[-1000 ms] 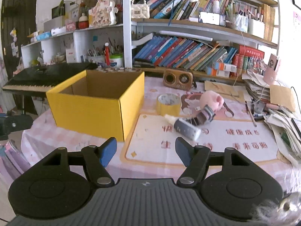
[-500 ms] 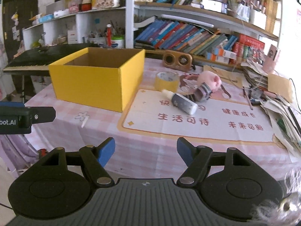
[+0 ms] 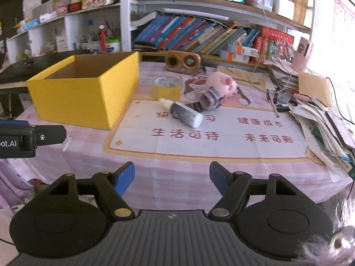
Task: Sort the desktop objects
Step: 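Withdraw both tools from the box back toward the table objects, then grasp the white spray bottle upright with the left gripper, then grasp the purple-grey gadget with the right gripper while the left holds the bottle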
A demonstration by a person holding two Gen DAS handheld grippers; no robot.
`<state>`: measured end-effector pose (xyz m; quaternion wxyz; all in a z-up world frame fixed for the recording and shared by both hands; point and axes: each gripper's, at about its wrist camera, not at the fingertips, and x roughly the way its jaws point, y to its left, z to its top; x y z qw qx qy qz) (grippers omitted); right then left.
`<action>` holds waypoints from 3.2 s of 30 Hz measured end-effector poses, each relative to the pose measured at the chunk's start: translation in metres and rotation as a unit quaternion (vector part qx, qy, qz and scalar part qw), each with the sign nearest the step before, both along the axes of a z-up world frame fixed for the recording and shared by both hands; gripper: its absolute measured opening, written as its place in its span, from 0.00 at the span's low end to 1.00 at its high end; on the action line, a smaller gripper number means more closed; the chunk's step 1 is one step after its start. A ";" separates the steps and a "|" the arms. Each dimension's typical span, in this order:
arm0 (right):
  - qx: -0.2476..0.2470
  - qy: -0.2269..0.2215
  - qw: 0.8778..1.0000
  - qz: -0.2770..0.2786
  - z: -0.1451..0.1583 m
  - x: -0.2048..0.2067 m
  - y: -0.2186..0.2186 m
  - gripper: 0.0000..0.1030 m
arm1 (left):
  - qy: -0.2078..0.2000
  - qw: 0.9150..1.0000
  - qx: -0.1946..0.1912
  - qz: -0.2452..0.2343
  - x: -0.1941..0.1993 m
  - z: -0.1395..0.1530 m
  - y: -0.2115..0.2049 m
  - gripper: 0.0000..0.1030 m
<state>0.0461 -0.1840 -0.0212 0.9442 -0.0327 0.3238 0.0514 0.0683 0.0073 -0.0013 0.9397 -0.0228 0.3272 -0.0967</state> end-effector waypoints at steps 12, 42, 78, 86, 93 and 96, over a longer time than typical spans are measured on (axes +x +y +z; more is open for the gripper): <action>-0.009 0.025 0.999 -0.026 -0.005 0.047 -0.058 0.71 | 0.031 0.999 -0.008 -0.033 0.050 -0.013 -0.061 0.83; 0.012 0.046 0.997 0.066 -0.017 0.175 -0.141 0.71 | 0.067 0.996 -0.008 0.064 0.144 -0.028 -0.139 0.83; 0.020 0.030 0.991 0.132 -0.019 0.238 -0.134 0.68 | 0.122 0.987 -0.035 0.094 0.206 -0.073 -0.151 0.46; 0.016 0.042 0.985 0.168 -0.027 0.261 -0.118 0.68 | 0.137 0.987 -0.002 0.087 0.189 -0.072 -0.136 0.31; -0.019 0.044 0.978 0.204 -0.043 0.278 -0.098 0.56 | 0.139 0.987 0.007 0.082 0.190 -0.072 -0.135 0.31; -0.023 0.052 0.975 0.216 -0.047 0.285 -0.097 0.44 | 0.137 0.987 0.010 0.083 0.192 -0.073 -0.136 0.31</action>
